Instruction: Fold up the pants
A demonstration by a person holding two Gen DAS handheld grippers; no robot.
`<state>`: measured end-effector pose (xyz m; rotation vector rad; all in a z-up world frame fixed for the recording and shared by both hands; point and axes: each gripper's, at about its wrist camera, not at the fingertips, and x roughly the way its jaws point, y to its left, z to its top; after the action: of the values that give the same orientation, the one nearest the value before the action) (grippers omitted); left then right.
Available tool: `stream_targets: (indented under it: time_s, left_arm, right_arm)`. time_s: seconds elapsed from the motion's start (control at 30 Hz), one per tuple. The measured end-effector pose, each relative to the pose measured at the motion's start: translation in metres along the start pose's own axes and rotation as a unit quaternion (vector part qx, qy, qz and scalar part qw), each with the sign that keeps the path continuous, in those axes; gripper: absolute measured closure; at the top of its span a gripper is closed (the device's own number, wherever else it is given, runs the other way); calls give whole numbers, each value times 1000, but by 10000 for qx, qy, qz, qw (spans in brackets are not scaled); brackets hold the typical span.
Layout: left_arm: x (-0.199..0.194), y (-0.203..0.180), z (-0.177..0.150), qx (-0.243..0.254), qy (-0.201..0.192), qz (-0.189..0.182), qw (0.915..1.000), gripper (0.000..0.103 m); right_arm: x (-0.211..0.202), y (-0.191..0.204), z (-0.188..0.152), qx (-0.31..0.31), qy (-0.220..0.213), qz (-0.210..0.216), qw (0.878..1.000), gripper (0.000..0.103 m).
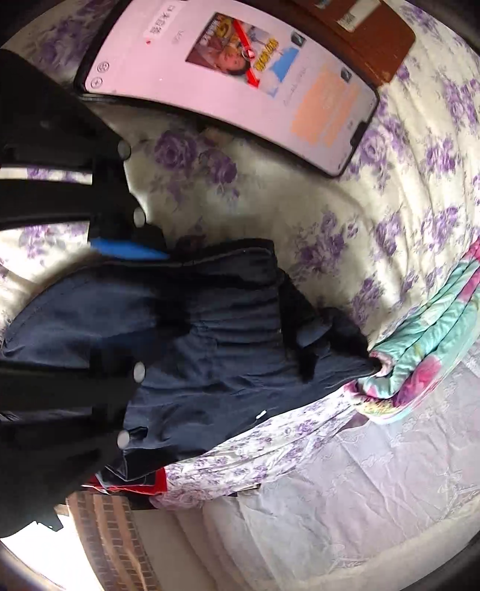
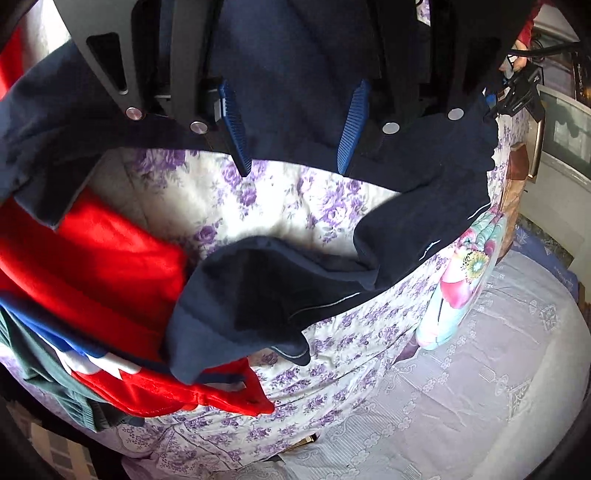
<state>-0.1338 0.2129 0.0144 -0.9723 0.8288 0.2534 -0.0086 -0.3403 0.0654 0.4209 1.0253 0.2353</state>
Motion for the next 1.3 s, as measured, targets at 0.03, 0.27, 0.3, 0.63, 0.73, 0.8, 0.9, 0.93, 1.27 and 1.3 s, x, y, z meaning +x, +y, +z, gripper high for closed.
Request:
stream_targets:
  time_s: [0.03, 0.27, 0.3, 0.63, 0.73, 0.8, 0.9, 0.93, 1.27, 1.3]
  left_arm:
    - [-3, 1, -1, 10, -21, 40, 10000, 84]
    - [-71, 5, -5, 283, -590, 465, 9968, 85]
    - [-77, 16, -5, 201, -637, 649, 9957, 85]
    - [-105, 18, -9, 278, -792, 1233, 9888, 37]
    - [-132, 23, 0, -99, -1273, 1174, 9848, 37]
    - [-134, 19, 5, -111, -1269, 945, 9873, 37]
    - [-109, -8, 3, 323, -814, 779, 9931, 37]
    - [-100, -16, 0, 423, -693, 751, 9939, 36]
    - [-26, -45, -46, 1036, 145, 634, 9925, 26]
    - [-21, -46, -49, 1175, 161, 722, 9903, 24]
  right_arm:
    - [-1, -1, -2, 41, 6, 2, 10000, 54]
    - [-10, -2, -11, 20, -17, 10, 10000, 54]
    - [-12, -3, -14, -5, -2, 9, 10000, 54]
    - [-69, -47, -49, 229, -113, -607, 9978, 54]
    - [-71, -67, -57, 417, -56, -747, 9963, 54]
    - [-55, -81, -63, 571, 237, -851, 9945, 54]
    - [-49, -103, -70, 1164, 208, -781, 9899, 69]
    - [-61, -101, -70, 1233, 8, -581, 9907, 69]
    - [-104, -133, -53, 747, -727, -1156, 9878, 52]
    - [-94, -130, -53, 568, -655, -1159, 9895, 50]
